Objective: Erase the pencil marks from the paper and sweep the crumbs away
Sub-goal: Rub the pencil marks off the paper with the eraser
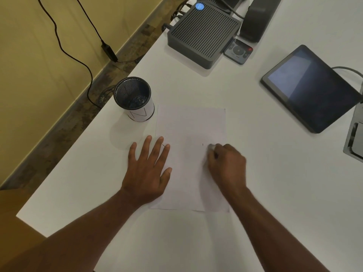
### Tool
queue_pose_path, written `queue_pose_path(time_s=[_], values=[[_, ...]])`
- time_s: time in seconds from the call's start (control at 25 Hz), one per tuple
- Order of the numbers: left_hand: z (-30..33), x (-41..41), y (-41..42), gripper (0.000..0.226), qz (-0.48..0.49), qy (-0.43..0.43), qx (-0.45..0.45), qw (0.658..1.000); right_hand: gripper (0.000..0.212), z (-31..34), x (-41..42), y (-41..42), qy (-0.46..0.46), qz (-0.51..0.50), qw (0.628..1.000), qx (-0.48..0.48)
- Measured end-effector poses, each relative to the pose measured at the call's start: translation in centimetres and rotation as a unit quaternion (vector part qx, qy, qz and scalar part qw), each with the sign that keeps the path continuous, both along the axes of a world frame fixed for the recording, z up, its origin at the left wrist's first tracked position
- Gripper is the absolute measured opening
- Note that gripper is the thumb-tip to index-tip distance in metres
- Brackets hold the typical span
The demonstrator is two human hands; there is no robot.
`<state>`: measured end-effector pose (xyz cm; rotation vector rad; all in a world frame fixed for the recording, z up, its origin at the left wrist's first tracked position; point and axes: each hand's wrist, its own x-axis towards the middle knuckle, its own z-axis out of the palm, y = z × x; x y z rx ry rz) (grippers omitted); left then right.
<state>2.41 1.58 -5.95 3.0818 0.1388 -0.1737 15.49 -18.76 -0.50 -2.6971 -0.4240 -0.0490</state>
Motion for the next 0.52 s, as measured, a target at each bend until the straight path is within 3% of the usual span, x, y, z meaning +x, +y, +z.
queue_pose_path(time_s=[0.16, 0.28, 0.36, 0.52], values=[[0.0, -0.1, 0.1, 0.069, -0.003, 0.002, 0.003, 1.000, 0.027, -0.5, -5.0, 1.7, 0.035, 0.147, 0.988, 0.015], [0.0, -0.1, 0.0, 0.067, -0.002, -0.008, 0.003, 1.000, 0.034, -0.4, 0.1, -0.6, 0.008, 0.003, 1.000, 0.005], [0.0, 0.0, 0.0, 0.067, -0.002, -0.009, 0.003, 1.000, 0.036, 0.2, 0.5, -0.4, 0.000, -0.016, 1.000, -0.004], [0.0, -0.2, 0.1, 0.067, -0.007, -0.013, 0.004, 1.000, 0.028, -0.6, -4.2, 1.7, 0.019, 0.165, 0.986, 0.004]])
